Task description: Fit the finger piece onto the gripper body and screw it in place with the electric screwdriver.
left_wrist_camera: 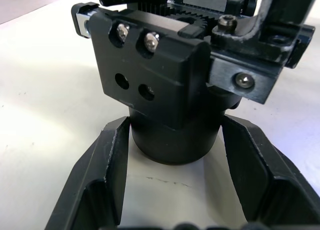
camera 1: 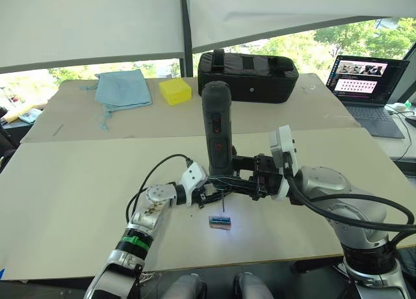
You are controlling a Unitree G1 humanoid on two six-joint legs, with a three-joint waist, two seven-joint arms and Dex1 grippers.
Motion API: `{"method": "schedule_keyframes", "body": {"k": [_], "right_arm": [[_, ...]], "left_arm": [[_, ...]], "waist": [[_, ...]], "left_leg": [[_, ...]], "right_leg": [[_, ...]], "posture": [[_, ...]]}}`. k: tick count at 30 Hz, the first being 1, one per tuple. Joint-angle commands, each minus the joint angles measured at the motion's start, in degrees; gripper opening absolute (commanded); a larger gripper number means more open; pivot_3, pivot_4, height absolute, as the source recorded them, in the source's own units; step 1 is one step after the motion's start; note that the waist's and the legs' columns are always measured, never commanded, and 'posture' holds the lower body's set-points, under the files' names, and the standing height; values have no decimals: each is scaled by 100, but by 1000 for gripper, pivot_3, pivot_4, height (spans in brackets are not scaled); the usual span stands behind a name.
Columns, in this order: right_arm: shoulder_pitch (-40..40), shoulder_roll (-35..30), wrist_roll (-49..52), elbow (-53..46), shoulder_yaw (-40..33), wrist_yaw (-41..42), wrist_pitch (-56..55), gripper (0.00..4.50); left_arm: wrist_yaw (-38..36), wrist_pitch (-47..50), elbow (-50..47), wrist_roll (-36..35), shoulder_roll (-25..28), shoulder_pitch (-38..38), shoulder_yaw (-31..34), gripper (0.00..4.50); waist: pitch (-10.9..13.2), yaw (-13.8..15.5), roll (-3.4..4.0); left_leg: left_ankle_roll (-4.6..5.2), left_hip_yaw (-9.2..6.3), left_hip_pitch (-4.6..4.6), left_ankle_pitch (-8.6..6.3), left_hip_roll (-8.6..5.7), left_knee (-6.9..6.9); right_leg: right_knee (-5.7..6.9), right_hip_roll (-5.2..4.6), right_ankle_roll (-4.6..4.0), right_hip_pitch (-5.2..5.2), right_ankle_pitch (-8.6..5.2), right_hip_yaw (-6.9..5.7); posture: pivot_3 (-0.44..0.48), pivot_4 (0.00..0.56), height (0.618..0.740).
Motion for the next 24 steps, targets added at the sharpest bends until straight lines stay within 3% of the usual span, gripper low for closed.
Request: {"method": "schedule_keyframes", "body": {"k": [1, 5, 10, 13, 15, 24], "right_arm": [[-49, -68, 140, -307, -220, 57, -172, 1923], [-38, -131, 195, -346, -284, 4, -127, 1923], [40, -188, 226, -420, -320, -36, -105, 1923], [60, -194, 209, -450, -316, -56, -114, 1923], [57, -192, 216, -461, -323, -74, -110, 1923], [146, -167, 173, -501, -312, -86, -180, 1923]], "left_arm": [[-406, -521, 775, -25, -57, -573, -49, 2281], [-1235, -1338, 2011, -71, -26, -1321, -3, 2281], [-1355, -2005, 3541, 296, -13, -2195, 3, 2281], [-1596, -2100, 3930, 402, 44, -2348, -12, 3755], [-1697, -2117, 4025, 445, 92, -2349, 6, 4488], [-1245, -1213, 2407, 28, -54, -1263, 332, 4500]], "waist": [[0, 12, 0], [0, -19, -1], [2, -57, -4], [2, -86, -4], [2, -128, -4], [2, -202, -3]], "left_leg": [[0, 0, -1, 0, 0, 1], [1, 1, -20, 1, -2, 9], [18, -1, -35, 9, -2, 10], [32, 0, -36, 15, -2, 10], [41, -1, -37, 19, -2, 9], [52, -2, -33, 18, -1, 9]], "right_leg": [[-1, 0, 1, 0, 0, -1], [4, 0, 3, 0, 2, -9], [2, -3, 2, -13, 2, -9], [2, -4, 2, -13, 2, -3], [4, -3, 2, -15, 2, -2], [7, -1, 2, -14, 2, 4]], "posture": [[0, 150, 740], [0, 150, 740], [0, 150, 740], [0, 150, 740], [0, 150, 740], [0, 150, 740]]}}
